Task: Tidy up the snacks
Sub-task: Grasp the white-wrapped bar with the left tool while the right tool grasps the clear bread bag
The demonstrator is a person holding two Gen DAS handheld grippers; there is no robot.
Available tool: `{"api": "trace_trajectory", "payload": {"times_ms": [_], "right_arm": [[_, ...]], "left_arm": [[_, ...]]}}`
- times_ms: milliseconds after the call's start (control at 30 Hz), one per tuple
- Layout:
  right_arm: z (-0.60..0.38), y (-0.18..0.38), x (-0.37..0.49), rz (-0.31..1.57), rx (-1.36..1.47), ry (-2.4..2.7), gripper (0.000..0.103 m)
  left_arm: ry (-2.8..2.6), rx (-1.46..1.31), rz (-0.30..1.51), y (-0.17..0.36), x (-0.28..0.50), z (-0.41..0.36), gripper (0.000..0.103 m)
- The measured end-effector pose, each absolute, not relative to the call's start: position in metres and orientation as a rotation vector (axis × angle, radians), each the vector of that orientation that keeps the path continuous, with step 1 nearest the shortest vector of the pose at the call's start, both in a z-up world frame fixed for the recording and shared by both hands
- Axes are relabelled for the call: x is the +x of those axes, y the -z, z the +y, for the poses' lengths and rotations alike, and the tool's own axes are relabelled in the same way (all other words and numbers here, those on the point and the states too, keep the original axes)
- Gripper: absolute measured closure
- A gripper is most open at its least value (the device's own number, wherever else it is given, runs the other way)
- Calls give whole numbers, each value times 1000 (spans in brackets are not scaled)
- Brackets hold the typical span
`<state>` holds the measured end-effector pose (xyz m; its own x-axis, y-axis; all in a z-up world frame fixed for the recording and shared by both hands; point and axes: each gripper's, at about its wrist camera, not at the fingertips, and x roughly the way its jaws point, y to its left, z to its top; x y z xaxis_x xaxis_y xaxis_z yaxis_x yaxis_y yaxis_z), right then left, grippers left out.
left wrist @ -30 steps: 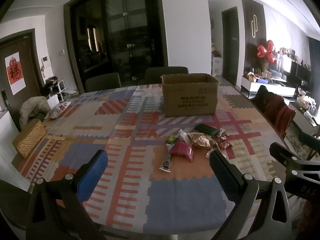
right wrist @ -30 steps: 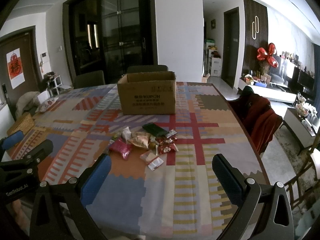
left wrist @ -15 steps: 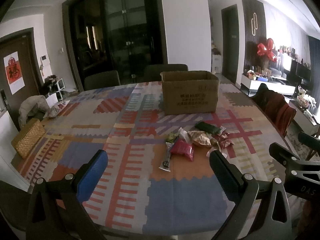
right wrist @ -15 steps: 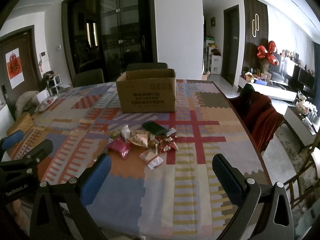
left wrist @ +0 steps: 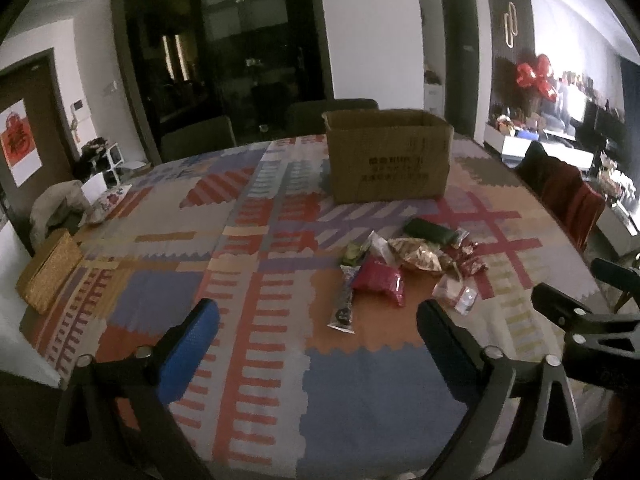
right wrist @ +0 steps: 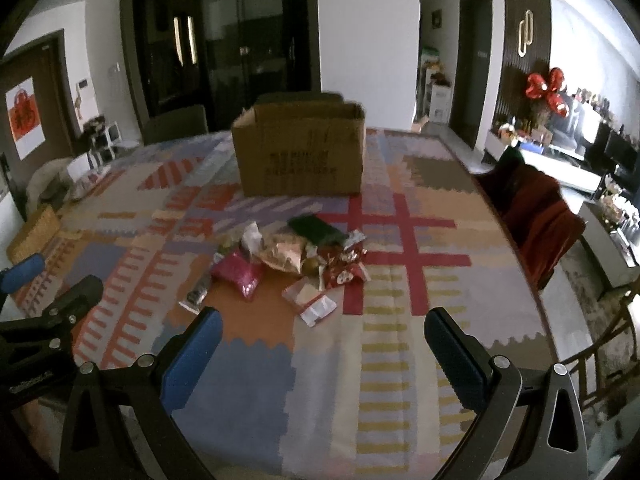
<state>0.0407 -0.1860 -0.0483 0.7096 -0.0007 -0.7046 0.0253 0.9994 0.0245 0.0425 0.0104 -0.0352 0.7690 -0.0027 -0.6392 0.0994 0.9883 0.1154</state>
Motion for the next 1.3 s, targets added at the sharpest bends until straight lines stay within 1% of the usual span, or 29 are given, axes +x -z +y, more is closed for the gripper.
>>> {"api": "trace_trajectory", "payload": {"times_ms": [67,267,333,400,467,533,567,600,700,767,833,933,1033,1100,1167,1300], "right_arm": [[-185,59,53,819,41,0,1],[-174,86,89,893,26,-14,3],[-171,93,100,908,17,-20,8],[-166,101,111,924,-16,-11,12],[-160,110,121,950,-51,-2,20],[-158,117,129,972,-64,-3,25],[-157,121,132,980,-69,4,26],[-156,124,136,989,-67,9,27],[-156,134,143,1009,-66,10,29],[-155,139,146,1016,-84,8,32],[-156,144,150,1017,-102,-3,33],[-158,152,156,1021,-134,-18,33],[-160,159,160,1031,-152,-50,33],[-162,164,162,1042,-157,-60,36],[-165,169,165,1069,-139,-86,42],[-165,175,170,1088,-121,-127,42]], "left_arm": [[64,174,706,42,53,11,6],[116,232,768,62,91,11,16],[138,245,796,70,103,11,19],[162,254,823,77,115,11,23],[184,263,846,85,127,13,26],[208,266,864,92,138,13,28],[222,269,878,97,143,13,31],[232,271,886,101,147,12,34],[245,275,918,115,157,9,37],[244,274,939,122,164,8,39],[247,280,955,130,169,5,39],[246,291,976,138,176,-1,45],[241,280,1000,146,182,-6,45],[238,276,1021,152,185,-9,47],[235,260,1046,157,190,-10,49],[233,233,1068,163,200,-8,55]]}}
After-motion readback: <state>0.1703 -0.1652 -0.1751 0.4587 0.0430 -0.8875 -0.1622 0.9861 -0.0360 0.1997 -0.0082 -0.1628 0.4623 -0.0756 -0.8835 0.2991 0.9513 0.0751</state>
